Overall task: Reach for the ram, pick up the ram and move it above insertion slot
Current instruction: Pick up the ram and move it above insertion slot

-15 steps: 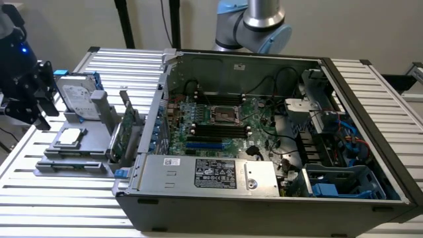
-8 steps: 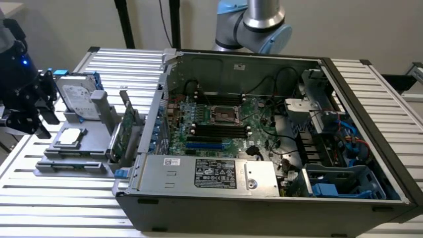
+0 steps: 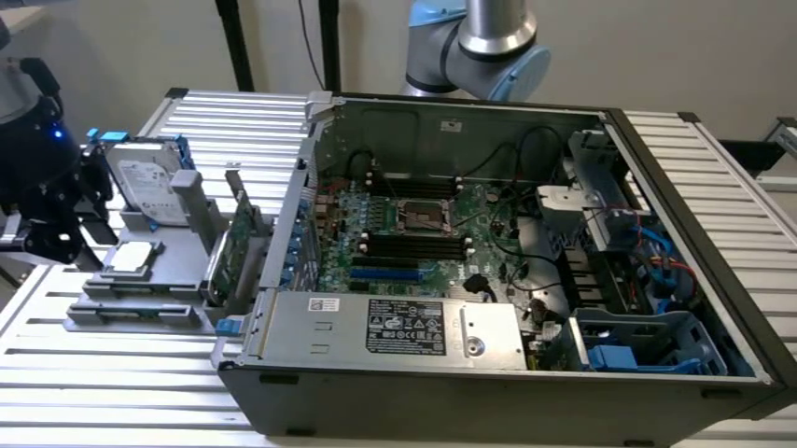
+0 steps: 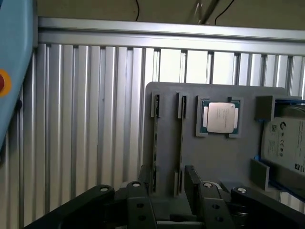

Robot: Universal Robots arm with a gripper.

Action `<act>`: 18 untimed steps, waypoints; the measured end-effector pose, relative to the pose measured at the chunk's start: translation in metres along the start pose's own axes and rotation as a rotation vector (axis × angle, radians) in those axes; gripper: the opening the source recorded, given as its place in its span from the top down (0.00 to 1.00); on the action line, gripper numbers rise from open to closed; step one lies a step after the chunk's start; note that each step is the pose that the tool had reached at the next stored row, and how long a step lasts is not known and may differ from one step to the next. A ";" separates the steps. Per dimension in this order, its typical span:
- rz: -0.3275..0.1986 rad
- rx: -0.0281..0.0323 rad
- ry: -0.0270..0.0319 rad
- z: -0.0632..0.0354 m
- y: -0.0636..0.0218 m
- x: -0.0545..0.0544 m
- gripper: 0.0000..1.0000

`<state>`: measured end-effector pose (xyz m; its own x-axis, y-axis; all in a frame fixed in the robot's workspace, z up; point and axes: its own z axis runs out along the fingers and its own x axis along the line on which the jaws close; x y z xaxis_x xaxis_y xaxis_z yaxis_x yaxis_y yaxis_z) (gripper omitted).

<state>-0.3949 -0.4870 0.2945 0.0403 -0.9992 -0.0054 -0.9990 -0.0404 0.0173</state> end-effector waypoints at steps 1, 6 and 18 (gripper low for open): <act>-0.001 0.0000 0.0000 0.0018 -0.0001 0.000 0.58; -0.005 0.0000 0.0001 0.0110 -0.0011 0.001 0.58; -0.010 0.0001 0.0000 0.0327 -0.0029 0.001 0.58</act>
<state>-0.3926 -0.4881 0.2618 0.0499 -0.9987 -0.0055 -0.9986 -0.0499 0.0172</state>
